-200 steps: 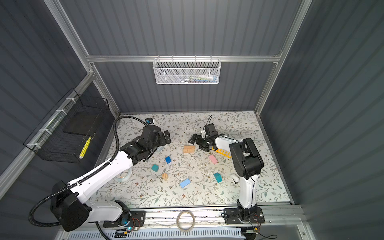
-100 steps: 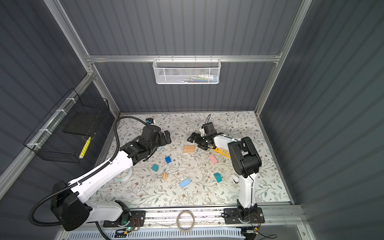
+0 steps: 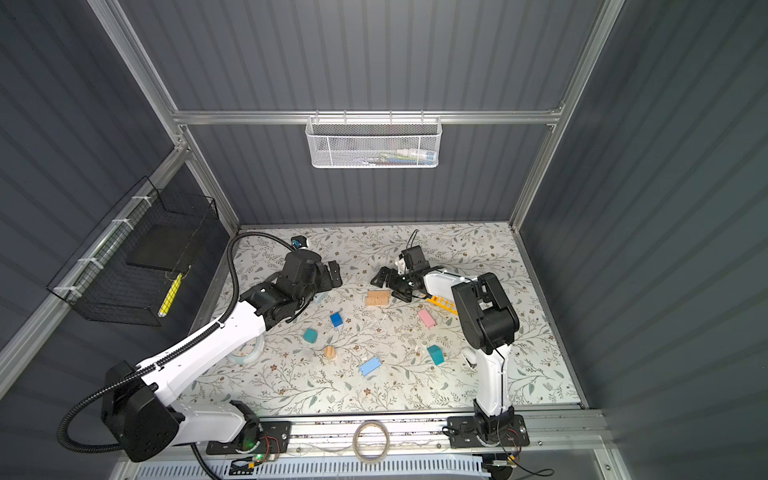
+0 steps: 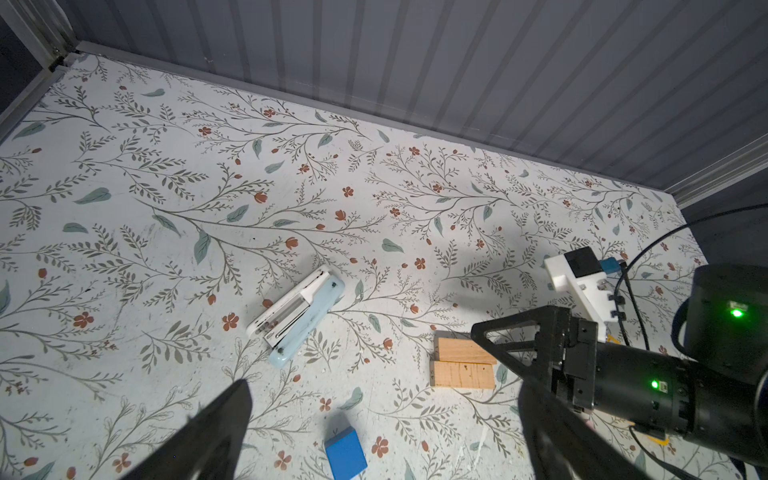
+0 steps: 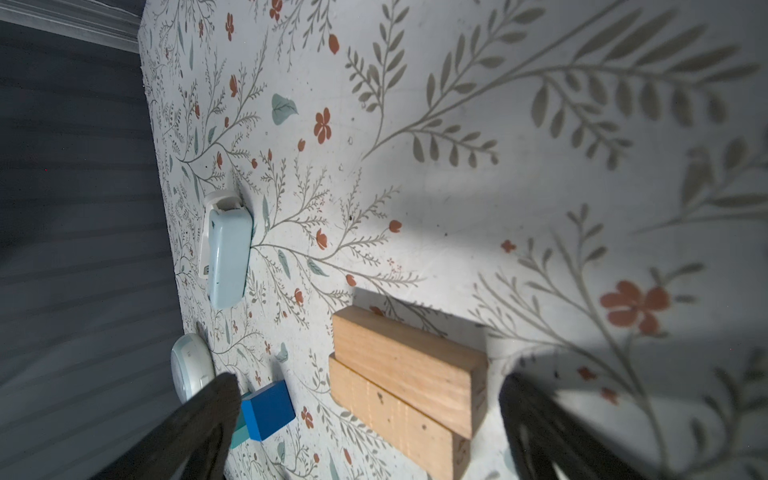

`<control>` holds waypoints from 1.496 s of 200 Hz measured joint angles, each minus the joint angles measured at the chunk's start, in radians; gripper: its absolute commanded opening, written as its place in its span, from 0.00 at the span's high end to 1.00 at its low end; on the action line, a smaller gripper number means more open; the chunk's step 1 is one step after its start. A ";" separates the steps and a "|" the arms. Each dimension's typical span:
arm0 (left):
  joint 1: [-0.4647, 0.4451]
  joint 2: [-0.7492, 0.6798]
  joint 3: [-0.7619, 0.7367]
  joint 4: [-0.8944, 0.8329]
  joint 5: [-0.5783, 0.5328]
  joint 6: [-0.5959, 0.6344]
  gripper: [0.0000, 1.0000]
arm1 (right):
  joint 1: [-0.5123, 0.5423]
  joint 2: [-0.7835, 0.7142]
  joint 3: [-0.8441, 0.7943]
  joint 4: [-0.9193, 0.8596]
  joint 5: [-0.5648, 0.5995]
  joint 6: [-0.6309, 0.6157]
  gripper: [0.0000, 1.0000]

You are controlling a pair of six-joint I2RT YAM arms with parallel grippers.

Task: Build the wood block tower

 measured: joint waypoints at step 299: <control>0.005 0.000 0.000 0.000 0.019 -0.011 0.00 | 0.016 0.024 0.039 -0.019 -0.005 0.002 0.01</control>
